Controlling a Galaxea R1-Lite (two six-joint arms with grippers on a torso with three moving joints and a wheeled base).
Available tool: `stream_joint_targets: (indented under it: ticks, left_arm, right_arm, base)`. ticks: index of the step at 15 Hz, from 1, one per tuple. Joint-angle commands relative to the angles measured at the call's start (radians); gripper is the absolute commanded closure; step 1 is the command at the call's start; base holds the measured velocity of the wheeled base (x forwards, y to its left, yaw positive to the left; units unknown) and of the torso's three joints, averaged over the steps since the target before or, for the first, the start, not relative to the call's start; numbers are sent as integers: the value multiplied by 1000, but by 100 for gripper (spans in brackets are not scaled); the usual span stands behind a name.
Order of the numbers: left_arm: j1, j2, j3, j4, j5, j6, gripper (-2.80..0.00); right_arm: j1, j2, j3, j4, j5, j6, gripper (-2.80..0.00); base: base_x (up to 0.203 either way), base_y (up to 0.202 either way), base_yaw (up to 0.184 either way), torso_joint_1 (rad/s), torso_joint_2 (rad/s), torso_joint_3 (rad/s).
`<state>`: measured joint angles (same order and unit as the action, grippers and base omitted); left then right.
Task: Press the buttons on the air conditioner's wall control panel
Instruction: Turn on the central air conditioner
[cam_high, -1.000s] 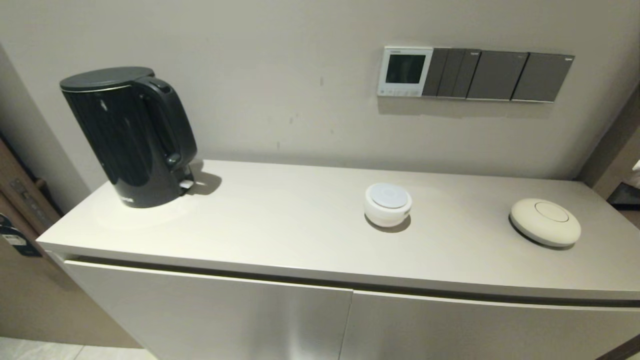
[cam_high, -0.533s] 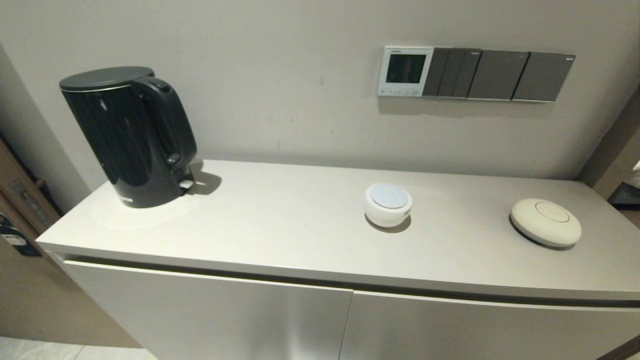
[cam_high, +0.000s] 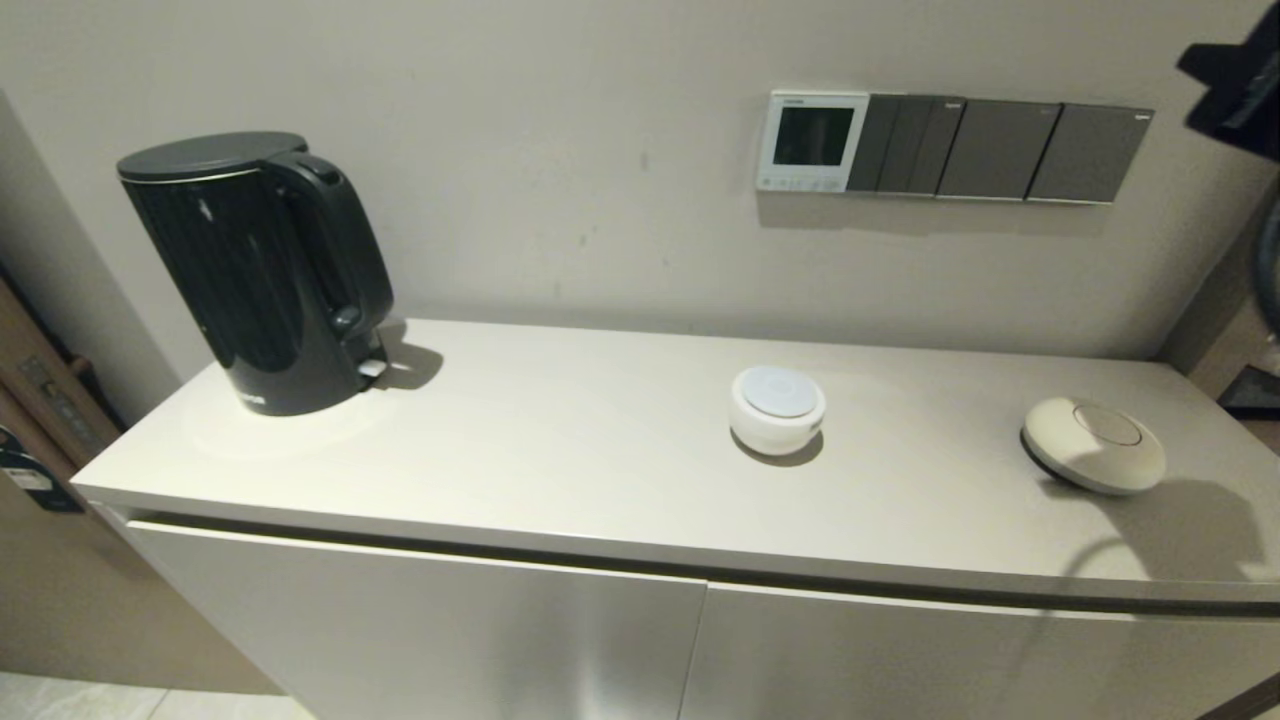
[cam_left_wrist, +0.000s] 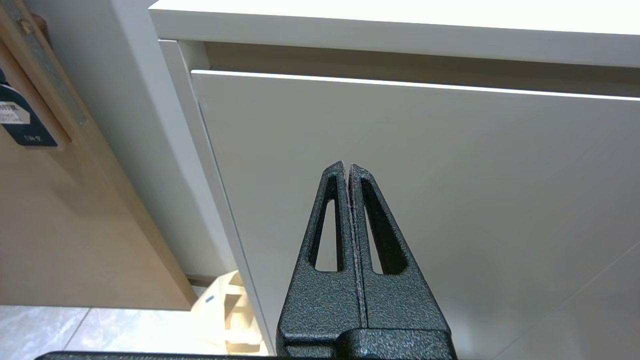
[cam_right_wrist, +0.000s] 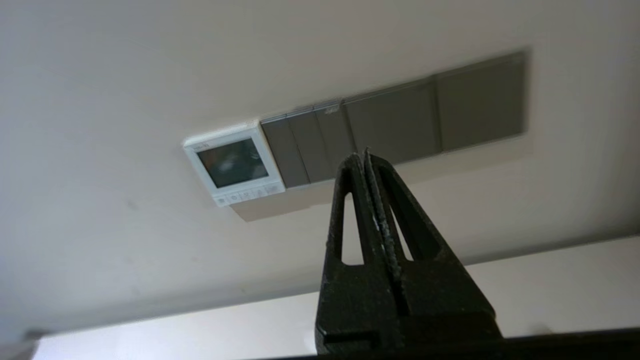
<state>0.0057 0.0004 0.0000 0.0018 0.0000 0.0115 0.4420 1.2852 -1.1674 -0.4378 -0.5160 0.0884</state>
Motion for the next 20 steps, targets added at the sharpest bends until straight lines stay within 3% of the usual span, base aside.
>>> stream_joint_targets:
  ticks: [1, 4, 7, 11, 20]
  left_arm:
    - [0, 1, 0, 0, 0, -1, 0]
    - [0, 1, 0, 0, 0, -1, 0]
    - [0, 1, 0, 0, 0, -1, 0]
    - [0, 1, 0, 0, 0, -1, 0]
    - [0, 1, 0, 0, 0, -1, 0]
  right_arm:
    - [60, 194, -12, -104, -95, -4, 0]
    - [66, 297, -14, -229, -177, -8, 0]
    - [66, 363, -64, -262, -198, 0, 0]
    - [84, 473, -86, -328, -191, -6, 0]
    - [80, 644, -263, -329, -150, -19, 0]
  base:
    - [0, 0, 0, 0, 0, 0]
    - [0, 0, 0, 0, 0, 0]
    - [0, 0, 0, 0, 0, 0]
    - [0, 0, 0, 0, 0, 0]
    - [0, 0, 0, 0, 0, 0]
